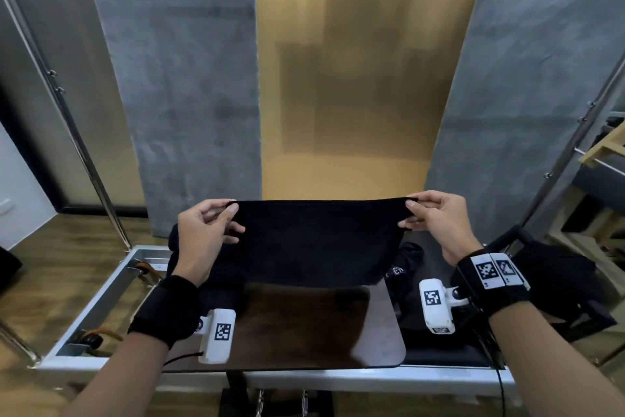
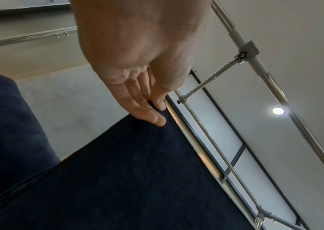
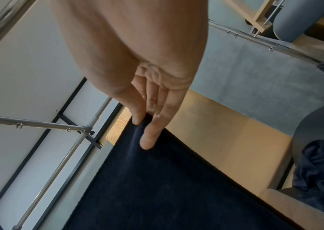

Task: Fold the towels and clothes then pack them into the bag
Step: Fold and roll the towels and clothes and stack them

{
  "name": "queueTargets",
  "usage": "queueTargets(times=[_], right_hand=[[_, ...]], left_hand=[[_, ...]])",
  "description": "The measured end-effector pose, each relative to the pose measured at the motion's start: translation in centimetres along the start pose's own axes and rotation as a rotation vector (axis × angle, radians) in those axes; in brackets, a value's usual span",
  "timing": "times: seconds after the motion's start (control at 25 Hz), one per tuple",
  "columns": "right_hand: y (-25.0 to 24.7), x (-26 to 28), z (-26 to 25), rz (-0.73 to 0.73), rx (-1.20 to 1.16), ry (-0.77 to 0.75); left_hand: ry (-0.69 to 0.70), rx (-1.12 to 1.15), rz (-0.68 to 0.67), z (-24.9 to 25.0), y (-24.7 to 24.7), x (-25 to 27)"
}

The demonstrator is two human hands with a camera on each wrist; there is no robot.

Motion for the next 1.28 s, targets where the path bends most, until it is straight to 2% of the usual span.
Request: queueTargets(times=[0.16,0.32,0.48,0.64,0.76,0.96,1.12,1.28], right_hand=[[-1.3,1.5,0.4,0.051,0.083,-0.035],[-1.7,1.8,0.3,0.085,0.1,-0.07],[-0.5,0.6,1.0,0.084,0.092,-0.048],[1.4,-1.2,1.5,0.019,-0.012,-0.017],[2.3,-2.5,1.1,-0.034,-0.06,-0.047],[1.5,-2.6,1.4,-0.031,-0.178,-0.101],[1.6,0.5,6.7,-0.028,-0.183,-0.002],[2.7,6.3,16.0,-0.052,-0.025,0.279]], left_hand=[[0.072,-0.023,0.02,0.2,-0.8,1.3],[0.071,-0.001,0.019,0.5,-0.6,1.8],[-0.019,-0.009,-0.001,-0.6,0.3,1.2],[-0.086,0.071,-0.032,-2.0,1.8,-0.4],[-0.025,0.102,-0.034,-2.0,2.7,-1.8],[0.062,0.109,-0.065,-1.5,3.0,-2.2],[-0.048,0.016,-0.029,-5.5,0.6,2.0],[-0.304,-0.199,0.012,-12.9,-3.0,9.7]])
Point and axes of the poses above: each hand's wrist, its own x-axis away from the middle knuckle, its own y-axis out of the palm, z = x × y, the point moved 6 cm from there along -x, towards the middle knuckle, and after that the axes turned 9 degrees about x, right-handed, at the moved point
